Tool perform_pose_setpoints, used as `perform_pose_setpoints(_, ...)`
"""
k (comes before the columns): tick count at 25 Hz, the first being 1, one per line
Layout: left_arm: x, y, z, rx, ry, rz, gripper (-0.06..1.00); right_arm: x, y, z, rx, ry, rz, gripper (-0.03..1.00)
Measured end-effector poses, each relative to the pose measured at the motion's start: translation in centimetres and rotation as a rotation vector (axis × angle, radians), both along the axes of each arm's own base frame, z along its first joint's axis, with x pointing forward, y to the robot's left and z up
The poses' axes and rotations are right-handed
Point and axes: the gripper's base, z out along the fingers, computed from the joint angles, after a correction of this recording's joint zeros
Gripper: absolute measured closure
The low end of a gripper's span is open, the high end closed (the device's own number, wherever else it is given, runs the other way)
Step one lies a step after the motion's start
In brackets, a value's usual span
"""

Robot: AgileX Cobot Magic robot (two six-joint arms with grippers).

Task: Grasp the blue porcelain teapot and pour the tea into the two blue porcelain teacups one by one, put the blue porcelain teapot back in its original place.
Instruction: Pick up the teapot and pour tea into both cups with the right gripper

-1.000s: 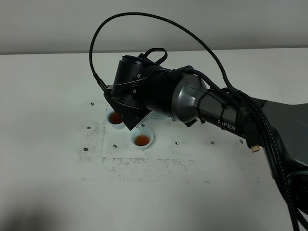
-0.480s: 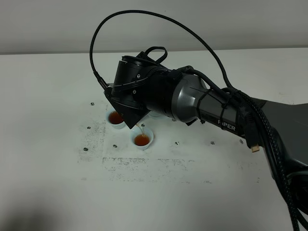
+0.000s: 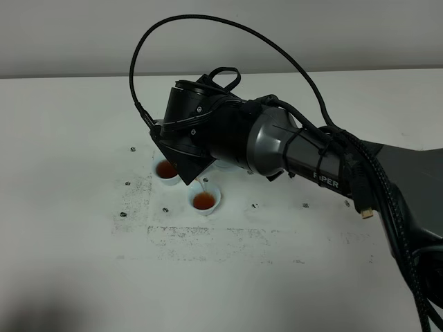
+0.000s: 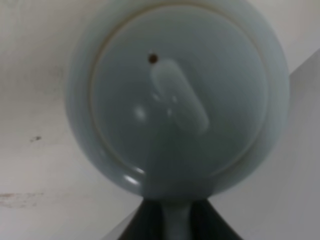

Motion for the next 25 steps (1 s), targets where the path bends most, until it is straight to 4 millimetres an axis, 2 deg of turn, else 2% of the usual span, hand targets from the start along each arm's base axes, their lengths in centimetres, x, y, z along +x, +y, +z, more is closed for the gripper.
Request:
perform_pose_setpoints(17, 0.0, 0.0, 0.0, 0.0, 0.0, 0.0, 0.33, -0.3, -0.6, -1.4, -0.027, 0.003, -0.031, 0.93)
perform_pose_setpoints(25, 0.0, 0.0, 0.0, 0.0, 0.0, 0.0, 0.33, -0.2, -0.7, -1.2, -0.019, -0.026, -0.049, 0.93)
